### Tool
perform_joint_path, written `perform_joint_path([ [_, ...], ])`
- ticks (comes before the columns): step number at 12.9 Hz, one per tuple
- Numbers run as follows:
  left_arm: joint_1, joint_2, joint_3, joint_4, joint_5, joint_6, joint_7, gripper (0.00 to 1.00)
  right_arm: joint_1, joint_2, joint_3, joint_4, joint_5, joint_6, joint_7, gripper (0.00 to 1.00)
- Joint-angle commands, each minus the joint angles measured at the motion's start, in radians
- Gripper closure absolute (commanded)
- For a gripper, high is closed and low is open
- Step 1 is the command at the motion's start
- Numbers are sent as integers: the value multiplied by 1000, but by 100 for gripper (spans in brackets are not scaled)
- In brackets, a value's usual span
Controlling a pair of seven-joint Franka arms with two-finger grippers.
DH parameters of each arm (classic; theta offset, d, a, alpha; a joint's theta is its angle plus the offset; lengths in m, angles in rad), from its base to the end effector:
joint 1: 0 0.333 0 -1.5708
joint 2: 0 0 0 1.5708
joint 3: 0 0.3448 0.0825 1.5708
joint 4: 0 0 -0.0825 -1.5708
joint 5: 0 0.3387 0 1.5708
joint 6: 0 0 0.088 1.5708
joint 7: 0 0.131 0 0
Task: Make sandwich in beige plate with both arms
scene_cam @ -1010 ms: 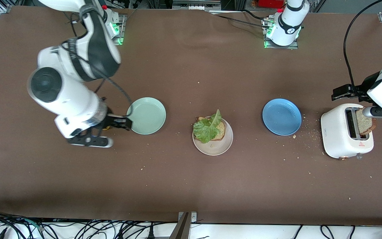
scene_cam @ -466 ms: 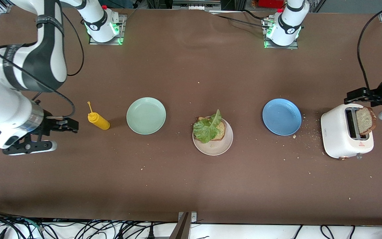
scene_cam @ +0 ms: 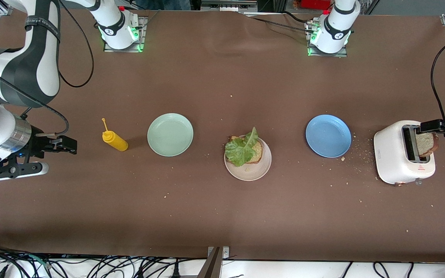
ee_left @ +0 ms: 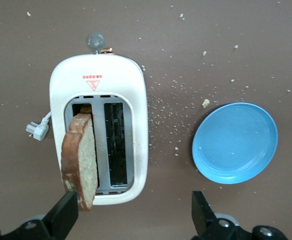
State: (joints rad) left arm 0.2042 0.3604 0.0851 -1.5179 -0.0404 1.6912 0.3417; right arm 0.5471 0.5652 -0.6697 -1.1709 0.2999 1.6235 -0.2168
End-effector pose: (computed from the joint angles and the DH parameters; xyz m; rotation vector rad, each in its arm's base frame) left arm 0.5866 0.1622 0.4582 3.0629 -0.0712 -0.2669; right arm 0.6615 0.0762 0.5162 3.0937 0.2422 -0.0167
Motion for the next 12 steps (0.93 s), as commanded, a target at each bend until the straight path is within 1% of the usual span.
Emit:
perform_joint_path([
  [1,43,49,-7,16,-9,42,57,0,1,-31,5,-32,19,-5,-22,1],
  [4,76,77,-7,21,-9,60,91,0,1,-33,7,-32,19,-4,-24,1],
  [5,78,83,-7,18,-10,67,91,0,-15,-31,13,-30,21,-5,-24,1],
  [6,78,92,-7,19,-10,71,91,0,-47,-33,36,-30,19,-5,-24,1],
  [7,80,97,-7,18,-13,73,91,3,-91,-39,82,-27,16,-5,-26,1],
  [8,80,98,-7,18,-18,71,91,21,-142,-42,135,-24,8,-5,-26,1],
  [10,98,107,-7,15,-19,70,92,63,-249,-62,249,-24,-8,-19,-22,1],
  [11,99,110,-7,15,-21,68,92,94,-307,-76,324,-24,-57,-31,-16,1],
  [12,103,111,-7,15,-21,68,92,100,-350,-94,411,-26,-135,-30,-7,1],
])
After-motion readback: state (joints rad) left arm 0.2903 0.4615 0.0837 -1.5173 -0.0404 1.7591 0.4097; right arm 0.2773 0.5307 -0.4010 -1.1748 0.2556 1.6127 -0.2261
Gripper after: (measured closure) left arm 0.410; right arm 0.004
